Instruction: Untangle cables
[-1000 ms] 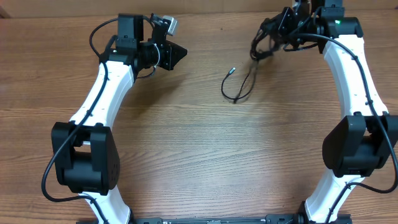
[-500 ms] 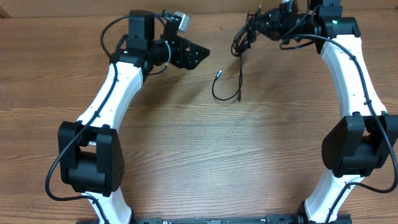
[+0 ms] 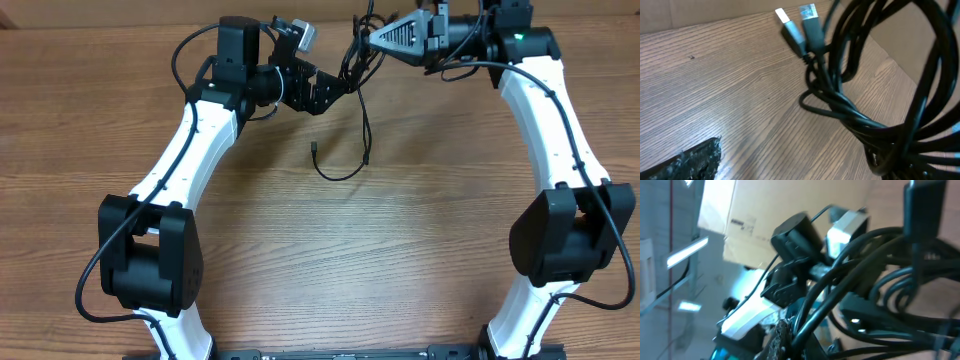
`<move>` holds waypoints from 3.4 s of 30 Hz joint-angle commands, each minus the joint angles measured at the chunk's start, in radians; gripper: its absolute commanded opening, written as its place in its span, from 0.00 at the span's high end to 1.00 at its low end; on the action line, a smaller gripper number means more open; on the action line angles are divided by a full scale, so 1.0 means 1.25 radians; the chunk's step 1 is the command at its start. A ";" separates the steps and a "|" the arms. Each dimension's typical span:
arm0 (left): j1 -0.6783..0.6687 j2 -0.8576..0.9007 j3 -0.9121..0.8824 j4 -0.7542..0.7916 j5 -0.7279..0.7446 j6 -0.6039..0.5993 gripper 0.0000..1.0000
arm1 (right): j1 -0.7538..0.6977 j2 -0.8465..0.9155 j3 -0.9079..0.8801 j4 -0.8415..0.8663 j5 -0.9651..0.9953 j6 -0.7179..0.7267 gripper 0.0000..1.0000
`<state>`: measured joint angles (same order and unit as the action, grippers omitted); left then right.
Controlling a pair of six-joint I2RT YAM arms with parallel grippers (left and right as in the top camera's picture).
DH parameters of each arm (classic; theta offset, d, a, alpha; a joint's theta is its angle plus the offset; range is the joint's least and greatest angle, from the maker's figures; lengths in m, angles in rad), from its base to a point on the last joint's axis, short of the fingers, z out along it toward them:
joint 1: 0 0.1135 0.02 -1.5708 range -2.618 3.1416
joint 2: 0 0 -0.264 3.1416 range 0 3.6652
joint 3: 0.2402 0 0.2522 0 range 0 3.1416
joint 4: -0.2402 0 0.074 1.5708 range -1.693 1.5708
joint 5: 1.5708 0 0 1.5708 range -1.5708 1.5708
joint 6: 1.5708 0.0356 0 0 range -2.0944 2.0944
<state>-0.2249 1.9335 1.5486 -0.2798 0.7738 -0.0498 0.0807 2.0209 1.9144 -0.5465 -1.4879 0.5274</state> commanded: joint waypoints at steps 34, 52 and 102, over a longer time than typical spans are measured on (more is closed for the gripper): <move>0.001 -0.006 -0.002 0.006 -0.054 -0.022 0.00 | 0.024 -0.062 0.008 1.218 -0.065 0.972 0.96; 0.002 -0.006 -0.002 0.185 0.031 -0.153 0.00 | -0.072 -0.060 0.007 0.514 -0.065 0.273 0.96; -0.033 -0.006 -0.002 0.227 0.069 -0.205 0.96 | 0.009 -0.035 -0.009 0.282 -0.005 0.081 0.96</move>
<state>-0.2623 1.9308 1.5490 0.0189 0.9081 -0.3058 0.0921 1.9739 1.9015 -0.2024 -1.4689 0.6353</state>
